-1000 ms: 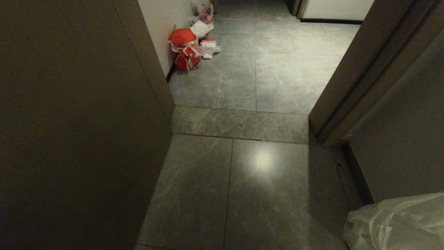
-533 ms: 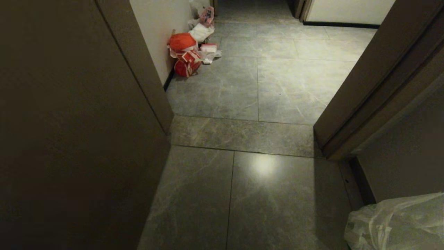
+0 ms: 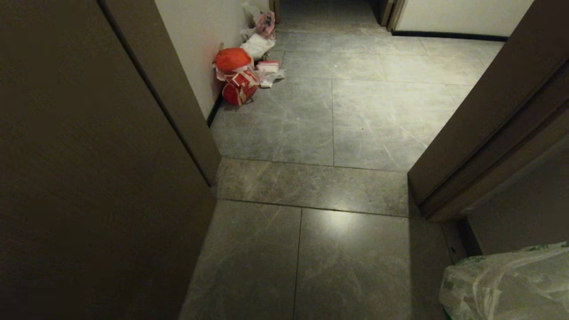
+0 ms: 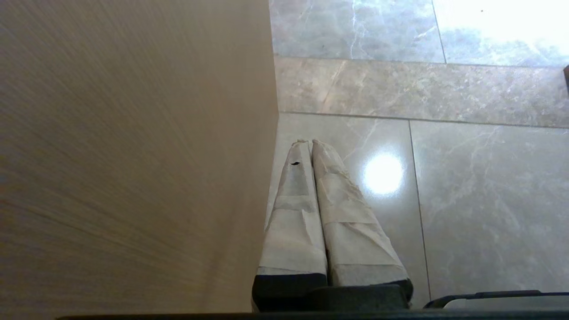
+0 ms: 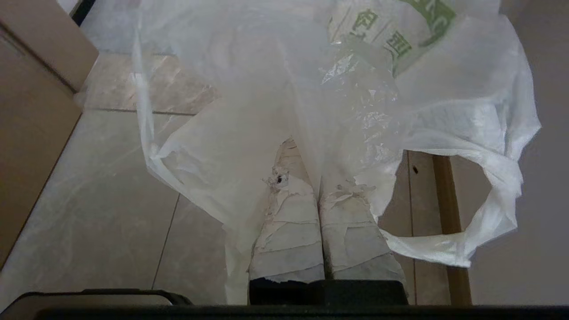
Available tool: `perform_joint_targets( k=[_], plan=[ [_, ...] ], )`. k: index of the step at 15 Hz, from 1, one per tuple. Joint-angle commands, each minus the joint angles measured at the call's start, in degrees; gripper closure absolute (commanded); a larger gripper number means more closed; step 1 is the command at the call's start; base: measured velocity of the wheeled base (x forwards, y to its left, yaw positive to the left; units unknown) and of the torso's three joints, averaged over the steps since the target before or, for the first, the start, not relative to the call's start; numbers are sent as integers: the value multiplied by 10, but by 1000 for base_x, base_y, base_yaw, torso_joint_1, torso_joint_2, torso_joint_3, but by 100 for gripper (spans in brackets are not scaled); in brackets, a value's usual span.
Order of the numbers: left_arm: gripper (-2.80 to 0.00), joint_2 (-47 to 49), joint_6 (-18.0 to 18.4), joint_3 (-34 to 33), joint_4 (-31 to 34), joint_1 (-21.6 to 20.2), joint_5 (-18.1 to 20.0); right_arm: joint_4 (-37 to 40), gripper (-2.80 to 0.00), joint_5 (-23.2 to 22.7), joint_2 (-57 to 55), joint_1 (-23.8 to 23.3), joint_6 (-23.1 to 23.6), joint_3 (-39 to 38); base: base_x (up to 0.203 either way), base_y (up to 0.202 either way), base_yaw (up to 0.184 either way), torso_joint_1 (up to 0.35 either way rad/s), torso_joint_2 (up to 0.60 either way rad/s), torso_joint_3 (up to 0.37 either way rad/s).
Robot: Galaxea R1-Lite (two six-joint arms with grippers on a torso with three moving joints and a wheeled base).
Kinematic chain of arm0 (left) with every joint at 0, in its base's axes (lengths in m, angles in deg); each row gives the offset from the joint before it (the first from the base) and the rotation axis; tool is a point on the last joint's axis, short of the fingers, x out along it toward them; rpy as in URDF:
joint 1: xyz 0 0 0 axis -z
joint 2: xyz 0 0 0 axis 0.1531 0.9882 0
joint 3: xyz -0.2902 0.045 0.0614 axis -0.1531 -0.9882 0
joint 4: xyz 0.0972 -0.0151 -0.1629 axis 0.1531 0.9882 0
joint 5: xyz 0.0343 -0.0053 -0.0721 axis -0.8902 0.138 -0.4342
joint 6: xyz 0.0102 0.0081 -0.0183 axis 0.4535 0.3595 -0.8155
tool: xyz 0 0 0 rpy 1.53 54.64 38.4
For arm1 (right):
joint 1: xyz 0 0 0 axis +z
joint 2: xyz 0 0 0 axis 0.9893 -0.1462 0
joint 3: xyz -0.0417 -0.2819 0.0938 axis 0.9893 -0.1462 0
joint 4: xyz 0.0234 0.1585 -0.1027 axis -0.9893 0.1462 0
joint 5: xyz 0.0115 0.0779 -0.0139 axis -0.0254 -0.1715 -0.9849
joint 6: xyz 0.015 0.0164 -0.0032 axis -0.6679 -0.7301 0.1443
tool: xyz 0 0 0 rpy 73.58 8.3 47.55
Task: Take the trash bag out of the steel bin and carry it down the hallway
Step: Put the trash bag at the door
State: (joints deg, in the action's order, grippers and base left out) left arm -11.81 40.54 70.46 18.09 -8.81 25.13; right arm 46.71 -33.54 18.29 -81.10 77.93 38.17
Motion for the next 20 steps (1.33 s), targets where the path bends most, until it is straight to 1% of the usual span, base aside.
perform_joint_targets(
  k=[1, 5, 11, 20],
  plan=[
    [0, -1, 0, 1, 1, 0, 0, 0, 0, 0, -1, 0, 0, 0, 0, 0, 0, 0, 0, 0],
    [0, 0, -1, 0, 0, 0, 0, 0, 0, 0, -1, 0, 0, 0, 0, 0, 0, 0, 0, 0],
    [0, 0, -1, 1, 0, 0, 0, 0, 0, 0, -1, 0, 0, 0, 2, 7, -106, 2, 1, 2],
    [0, 0, 1, 1, 1, 0, 0, 0, 0, 0, -1, 0, 0, 0, 0, 0, 0, 0, 0, 0]
  ],
)
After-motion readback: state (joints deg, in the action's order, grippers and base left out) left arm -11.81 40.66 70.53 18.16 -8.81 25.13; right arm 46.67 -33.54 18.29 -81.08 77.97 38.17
